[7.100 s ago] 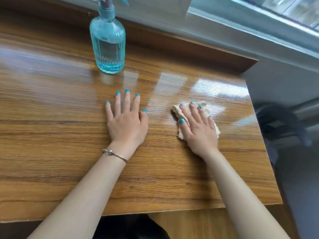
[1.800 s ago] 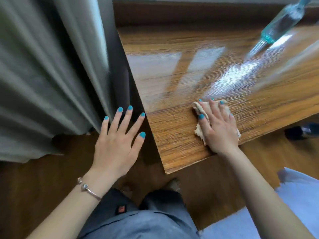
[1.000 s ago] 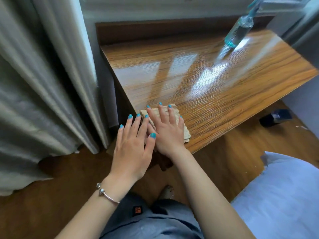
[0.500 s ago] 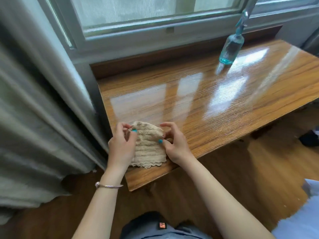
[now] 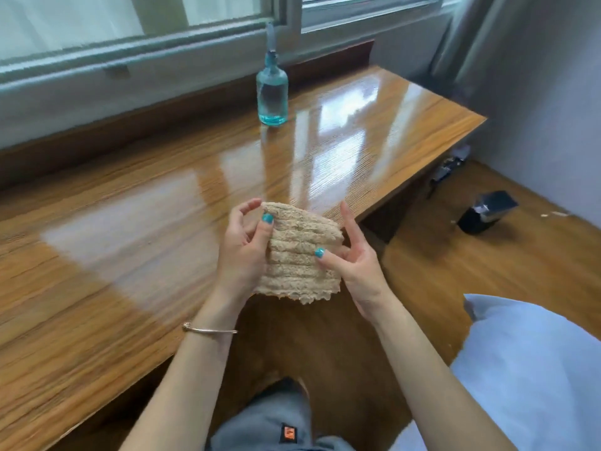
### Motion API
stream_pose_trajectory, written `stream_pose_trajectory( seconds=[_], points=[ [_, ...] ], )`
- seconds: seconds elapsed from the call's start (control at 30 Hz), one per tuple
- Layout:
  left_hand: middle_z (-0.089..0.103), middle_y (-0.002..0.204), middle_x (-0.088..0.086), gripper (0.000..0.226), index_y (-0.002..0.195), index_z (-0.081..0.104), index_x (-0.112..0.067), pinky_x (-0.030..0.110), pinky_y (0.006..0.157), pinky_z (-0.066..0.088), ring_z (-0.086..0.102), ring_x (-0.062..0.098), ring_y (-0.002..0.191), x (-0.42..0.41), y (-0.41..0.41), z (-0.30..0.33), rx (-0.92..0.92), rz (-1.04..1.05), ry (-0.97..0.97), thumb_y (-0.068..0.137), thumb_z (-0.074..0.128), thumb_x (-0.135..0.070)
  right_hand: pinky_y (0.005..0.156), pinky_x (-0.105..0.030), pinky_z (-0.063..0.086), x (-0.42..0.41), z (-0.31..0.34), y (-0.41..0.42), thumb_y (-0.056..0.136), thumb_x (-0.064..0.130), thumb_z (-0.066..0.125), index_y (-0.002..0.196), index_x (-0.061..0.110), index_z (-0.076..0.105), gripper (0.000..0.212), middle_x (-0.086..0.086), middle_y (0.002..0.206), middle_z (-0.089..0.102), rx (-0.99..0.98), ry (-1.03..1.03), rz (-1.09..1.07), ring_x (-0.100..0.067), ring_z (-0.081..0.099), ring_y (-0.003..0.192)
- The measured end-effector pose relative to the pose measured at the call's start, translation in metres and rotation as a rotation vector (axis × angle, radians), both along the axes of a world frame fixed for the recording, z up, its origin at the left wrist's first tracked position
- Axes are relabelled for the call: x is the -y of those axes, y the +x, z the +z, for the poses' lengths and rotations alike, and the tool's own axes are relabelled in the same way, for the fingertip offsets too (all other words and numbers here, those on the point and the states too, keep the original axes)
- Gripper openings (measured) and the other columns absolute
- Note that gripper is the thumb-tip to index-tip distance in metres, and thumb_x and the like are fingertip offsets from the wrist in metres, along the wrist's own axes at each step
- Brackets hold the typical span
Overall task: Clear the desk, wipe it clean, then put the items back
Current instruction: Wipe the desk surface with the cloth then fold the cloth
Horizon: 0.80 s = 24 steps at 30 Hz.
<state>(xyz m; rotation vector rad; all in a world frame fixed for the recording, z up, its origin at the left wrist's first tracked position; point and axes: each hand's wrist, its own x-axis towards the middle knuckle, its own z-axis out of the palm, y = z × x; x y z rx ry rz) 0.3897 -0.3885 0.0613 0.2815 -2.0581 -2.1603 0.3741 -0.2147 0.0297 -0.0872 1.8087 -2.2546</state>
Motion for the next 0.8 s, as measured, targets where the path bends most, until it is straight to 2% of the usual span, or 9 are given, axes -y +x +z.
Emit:
stream_pose_trajectory(
  seconds=[0.1,0.23,0.33,0.4,0.43,0.57,0.67,0.7,0.8],
  points=[
    [0.069,0.106,0.019,0.049,0.135,0.038,-0.035,0.036,0.078,0.056,0.067,0.021,0.089,-0.047,-0.043,-0.005,-0.032,-0.142,-0.036,0.098,0.050,-0.004,0.086,-0.039,0.058,-0.051,-0.001,-0.034,0.090,-0.007,0.061,0.146,0.042,0.033,0.079,-0.014,0.119,0.068,-0.037,0.073,-0.076,-0.028,0.067,0.106],
    [0.052,0.140,0.006,0.083,0.135,0.034,-0.055,0.026,0.089,0.054,0.064,0.013,0.111,-0.098,-0.118,-0.022,-0.002,-0.427,0.097,0.086,0.064,0.006,0.096,-0.058,0.049,-0.116,-0.005,-0.099,0.090,0.003,0.063,0.127,0.047,0.058,0.058,0.000,0.140,0.056,-0.135,0.274,-0.128,-0.041,0.052,0.125],
    [0.049,0.141,0.002,0.074,0.131,0.047,-0.053,0.032,0.089,0.055,0.062,0.019,0.116,-0.139,-0.180,-0.025,0.019,-0.553,0.069,0.078,0.068,-0.005,0.098,-0.056,0.049,-0.169,0.000,-0.154,0.088,0.011,0.066,0.124,0.046,0.061,0.051,0.001,0.138,0.058,-0.142,0.382,-0.174,-0.024,0.056,0.124],
    [0.053,0.136,0.003,0.059,0.127,0.055,-0.040,0.031,0.084,0.057,0.067,0.015,0.106,-0.168,-0.220,-0.022,0.028,-0.529,0.034,0.084,0.070,-0.002,0.089,-0.061,0.051,-0.200,0.006,-0.194,0.089,0.012,0.068,0.124,0.043,0.063,0.047,0.001,0.129,0.065,-0.127,0.451,-0.191,-0.025,0.063,0.105],
    [0.054,0.134,0.004,0.053,0.122,0.058,-0.036,0.029,0.080,0.058,0.069,0.013,0.100,-0.182,-0.238,-0.021,0.020,-0.496,0.010,0.085,0.068,0.000,0.090,-0.061,0.051,-0.214,0.010,-0.214,0.089,0.011,0.068,0.125,0.039,0.063,0.046,0.003,0.126,0.066,-0.124,0.488,-0.186,-0.029,0.064,0.104],
    [0.061,0.116,0.005,0.053,0.115,0.060,-0.035,0.014,0.062,0.054,0.066,-0.001,0.071,-0.226,-0.298,-0.013,0.000,-0.429,-0.094,0.086,0.062,0.009,0.103,-0.039,0.049,-0.254,0.021,-0.293,0.086,0.004,0.070,0.131,0.019,0.060,0.048,0.006,0.129,0.061,-0.147,0.564,-0.168,-0.012,0.057,0.121],
    [0.065,0.106,0.004,0.055,0.119,0.057,-0.038,0.013,0.054,0.049,0.063,-0.002,0.061,-0.245,-0.343,-0.014,0.029,-0.374,-0.126,0.088,0.059,0.007,0.108,-0.038,0.044,-0.274,0.022,-0.351,0.086,0.005,0.071,0.133,0.017,0.058,0.050,0.005,0.134,0.059,-0.157,0.573,-0.111,-0.010,0.052,0.128],
    [0.068,0.105,0.003,0.056,0.119,0.058,-0.045,0.017,0.054,0.049,0.065,0.001,0.064,-0.247,-0.359,-0.016,0.030,-0.335,-0.171,0.088,0.063,0.002,0.108,-0.038,0.044,-0.278,0.022,-0.370,0.087,0.004,0.069,0.134,0.018,0.057,0.050,0.006,0.135,0.058,-0.160,0.566,-0.080,-0.010,0.051,0.129],
    [0.069,0.118,-0.002,0.054,0.113,0.058,-0.061,0.027,0.073,0.050,0.066,0.018,0.102,-0.254,-0.409,-0.029,0.050,-0.212,-0.293,0.086,0.070,-0.016,0.109,-0.029,0.041,-0.285,0.021,-0.433,0.092,-0.004,0.059,0.136,0.019,0.055,0.050,0.010,0.139,0.053,-0.162,0.538,0.038,-0.002,0.044,0.132]
  ],
)
